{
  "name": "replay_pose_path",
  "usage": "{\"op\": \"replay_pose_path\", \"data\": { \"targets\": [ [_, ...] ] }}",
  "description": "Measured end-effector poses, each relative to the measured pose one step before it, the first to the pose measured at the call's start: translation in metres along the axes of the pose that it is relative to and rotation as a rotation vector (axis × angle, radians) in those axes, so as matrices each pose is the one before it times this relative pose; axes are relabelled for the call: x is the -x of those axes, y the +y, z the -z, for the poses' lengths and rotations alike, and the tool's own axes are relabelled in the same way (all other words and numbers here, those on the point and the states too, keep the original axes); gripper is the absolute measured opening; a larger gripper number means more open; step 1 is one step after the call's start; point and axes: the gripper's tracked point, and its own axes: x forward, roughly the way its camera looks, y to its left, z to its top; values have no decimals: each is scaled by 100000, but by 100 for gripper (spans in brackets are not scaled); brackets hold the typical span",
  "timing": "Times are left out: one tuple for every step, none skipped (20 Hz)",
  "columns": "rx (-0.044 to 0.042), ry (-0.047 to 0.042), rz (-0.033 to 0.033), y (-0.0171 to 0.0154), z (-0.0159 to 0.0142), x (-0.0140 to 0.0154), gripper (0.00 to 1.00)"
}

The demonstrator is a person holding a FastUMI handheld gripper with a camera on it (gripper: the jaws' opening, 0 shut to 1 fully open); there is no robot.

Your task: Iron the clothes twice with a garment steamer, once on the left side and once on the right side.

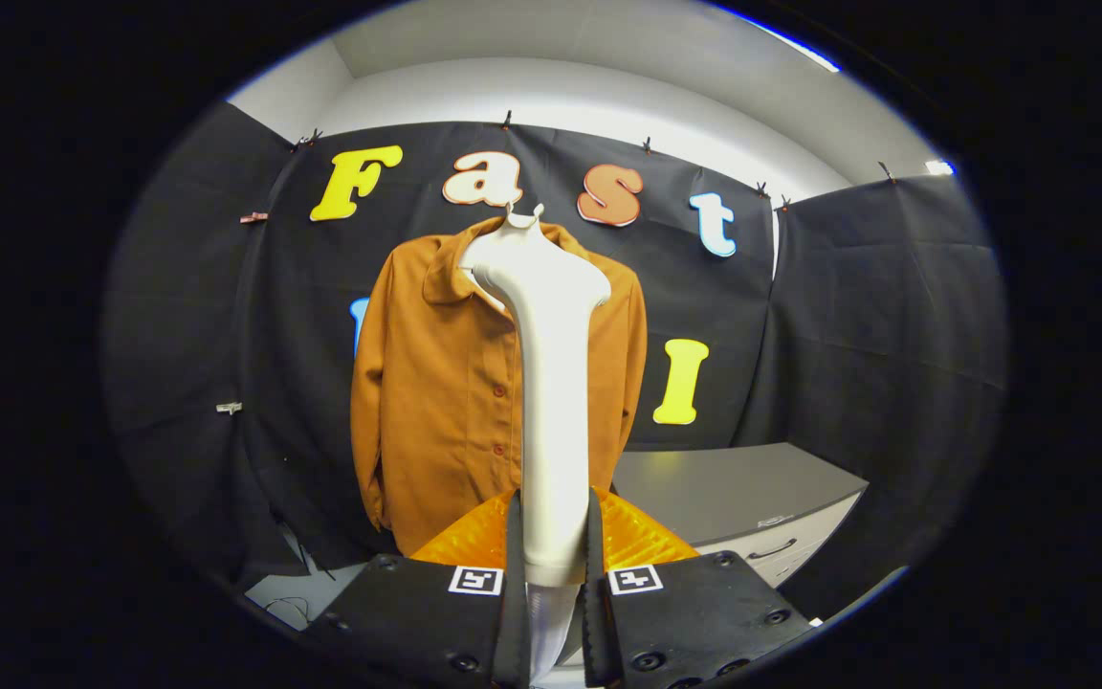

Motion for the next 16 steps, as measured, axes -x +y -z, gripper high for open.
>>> {"op": "replay_pose_path", "data": {
  "targets": [
    [-557,-1061,51,-396,-916,446,25],
    [-616,-777,47,-403,-759,453,25],
    [-327,-483,131,-399,-669,416,25],
    [-278,-213,133,-471,-579,320,25],
    [-587,-168,27,-438,-486,343,25],
    [-575,-50,-252,-398,-529,329,25],
    [-1069,-456,-474,-378,-539,213,25],
    [-834,-178,-446,-380,-423,227,25],
    [-103,-487,-210,-417,-431,87,25],
    [27,-257,-63,-429,-280,194,25],
    [-53,-436,-137,-439,-248,27,25],
    [84,-503,-54,-390,-256,54,25],
    [-235,-231,104,-490,-163,126,25],
    [-432,-64,89,-467,-88,39,25],
    [-414,130,101,-379,39,-33,25],
    [150,226,-29,-370,63,-14,25]
  ]
}}
